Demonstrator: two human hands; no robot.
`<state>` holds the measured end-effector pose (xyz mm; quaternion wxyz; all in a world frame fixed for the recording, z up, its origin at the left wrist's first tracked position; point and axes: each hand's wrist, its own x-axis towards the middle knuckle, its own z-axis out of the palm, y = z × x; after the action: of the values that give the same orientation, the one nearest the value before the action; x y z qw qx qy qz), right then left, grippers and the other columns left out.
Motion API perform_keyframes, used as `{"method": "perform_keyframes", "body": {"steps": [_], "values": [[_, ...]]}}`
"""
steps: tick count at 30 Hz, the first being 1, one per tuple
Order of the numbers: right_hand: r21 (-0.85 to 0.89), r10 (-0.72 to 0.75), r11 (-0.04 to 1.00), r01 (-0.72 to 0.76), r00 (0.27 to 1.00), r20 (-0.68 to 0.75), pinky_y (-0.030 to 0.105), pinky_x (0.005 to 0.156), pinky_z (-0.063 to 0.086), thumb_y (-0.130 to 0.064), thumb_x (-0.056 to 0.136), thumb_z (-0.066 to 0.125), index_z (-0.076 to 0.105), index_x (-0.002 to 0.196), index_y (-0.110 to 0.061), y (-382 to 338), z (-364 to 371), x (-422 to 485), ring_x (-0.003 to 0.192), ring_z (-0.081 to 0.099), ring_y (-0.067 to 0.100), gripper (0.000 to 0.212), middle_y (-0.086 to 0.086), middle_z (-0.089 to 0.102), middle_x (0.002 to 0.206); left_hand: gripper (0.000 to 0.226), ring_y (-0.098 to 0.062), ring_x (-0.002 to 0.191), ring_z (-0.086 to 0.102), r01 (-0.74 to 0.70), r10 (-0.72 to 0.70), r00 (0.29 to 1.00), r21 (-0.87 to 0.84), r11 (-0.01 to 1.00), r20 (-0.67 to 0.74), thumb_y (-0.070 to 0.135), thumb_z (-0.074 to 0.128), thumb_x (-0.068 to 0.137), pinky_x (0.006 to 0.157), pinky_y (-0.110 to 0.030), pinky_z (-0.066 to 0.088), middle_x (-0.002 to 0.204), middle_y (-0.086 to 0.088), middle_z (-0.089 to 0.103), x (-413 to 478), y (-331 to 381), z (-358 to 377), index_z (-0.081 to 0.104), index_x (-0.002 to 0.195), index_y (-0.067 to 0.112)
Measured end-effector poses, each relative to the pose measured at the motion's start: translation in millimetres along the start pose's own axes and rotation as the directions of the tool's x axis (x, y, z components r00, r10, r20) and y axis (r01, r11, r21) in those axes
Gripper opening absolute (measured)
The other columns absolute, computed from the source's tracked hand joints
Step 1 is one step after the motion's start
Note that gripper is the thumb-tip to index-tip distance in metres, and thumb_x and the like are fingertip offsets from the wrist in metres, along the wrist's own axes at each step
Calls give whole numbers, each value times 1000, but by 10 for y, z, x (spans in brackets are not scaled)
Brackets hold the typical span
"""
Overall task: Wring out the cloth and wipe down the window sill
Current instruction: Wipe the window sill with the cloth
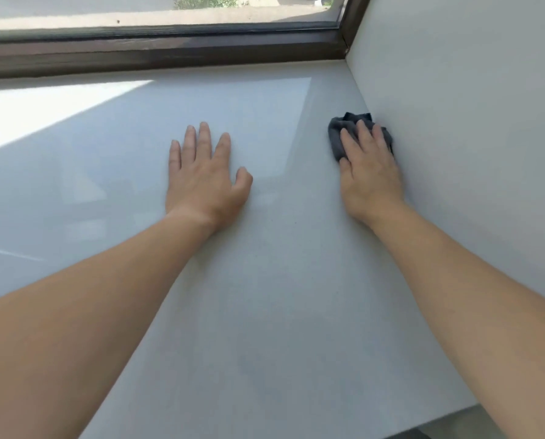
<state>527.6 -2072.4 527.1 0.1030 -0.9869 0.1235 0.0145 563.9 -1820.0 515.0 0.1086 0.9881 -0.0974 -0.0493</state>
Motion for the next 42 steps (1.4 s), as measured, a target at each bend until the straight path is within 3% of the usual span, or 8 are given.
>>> {"method": "perform_keyframes", "body": {"steps": [6, 12, 18, 24, 30, 35, 40, 42], "values": [[37, -347, 938, 345, 933, 95, 46, 125, 6, -27, 105, 37, 28, 157, -21, -114, 99, -477, 155, 0, 24, 53, 0, 12, 168, 71, -26, 153, -11, -33, 35, 996, -27, 999, 83, 38, 27, 91, 122, -46, -11, 167, -14, -4, -118, 6, -107, 14, 157, 17], [-15, 48, 999, -48, 999, -8, 45, 125, 5, -29, 106, 32, 21, 159, -20, 9, 60, -410, 155, -2, 26, 56, 3, 7, 169, 67, -29, 154, -1, -179, 176, 984, -105, 978, -35, 37, 32, 91, 123, -45, -7, 165, -17, 9, -978, 233, -139, 28, 153, 13], [18, -290, 957, 290, 955, 56, 40, 124, -1, -27, 105, 36, 28, 157, -21, -104, 140, -851, 155, 2, 23, 53, 0, 13, 168, 70, -22, 153, -12, -151, 157, 986, -92, 984, 57, 45, 22, 94, 121, -35, -15, 167, -11, -3, -1533, 269, 70, 16, 158, 18], [-3, 33, 999, -33, 999, 5, 45, 125, 5, -28, 106, 32, 21, 159, -21, 155, 49, -691, 155, -3, 24, 55, 3, 6, 169, 73, -24, 154, -7, -180, 182, 983, -52, 982, 36, 45, 21, 91, 123, -40, -9, 166, -14, 2, -1525, 281, 130, 18, 158, 15], [25, -261, 965, 260, 963, 60, 41, 125, 1, -29, 102, 30, 29, 157, -21, 175, 100, -1423, 155, 2, 22, 55, 1, 15, 167, 72, -24, 154, -5, -181, 182, 983, -47, 982, 18, 44, 23, 92, 124, -41, -6, 166, -15, 4, -1520, 272, 136, 19, 158, 15], [1, 83, 997, -83, 996, -14, 45, 125, 4, -26, 104, 32, 22, 159, -20, 246, 86, -1483, 155, -2, 24, 56, 2, 8, 169, 73, -24, 154, -5, -184, 185, 982, -52, 982, 19, 45, 24, 92, 124, -41, -6, 166, -14, 5, -1517, 280, 149, 19, 158, 15], [14, -274, 962, 274, 961, 22, 48, 125, 9, -27, 100, 34, 33, 156, -18, 52, 197, -1988, 155, 7, 27, 56, 5, 20, 166, 74, -21, 153, -9, -174, 175, 984, -46, 984, 34, 46, 19, 90, 123, -37, -11, 167, -12, 0, -1517, 271, 142, 15, 158, 17], [25, -247, 969, 246, 969, 27, 44, 126, 4, -25, 101, 34, 32, 156, -19, 257, 130, -1916, 155, 5, 25, 55, 3, 18, 167, 75, -20, 153, -9, -175, 178, 983, -60, 983, 39, 47, 19, 89, 122, -36, -12, 167, -11, -1, -1517, 251, 127, 15, 158, 17]]}}
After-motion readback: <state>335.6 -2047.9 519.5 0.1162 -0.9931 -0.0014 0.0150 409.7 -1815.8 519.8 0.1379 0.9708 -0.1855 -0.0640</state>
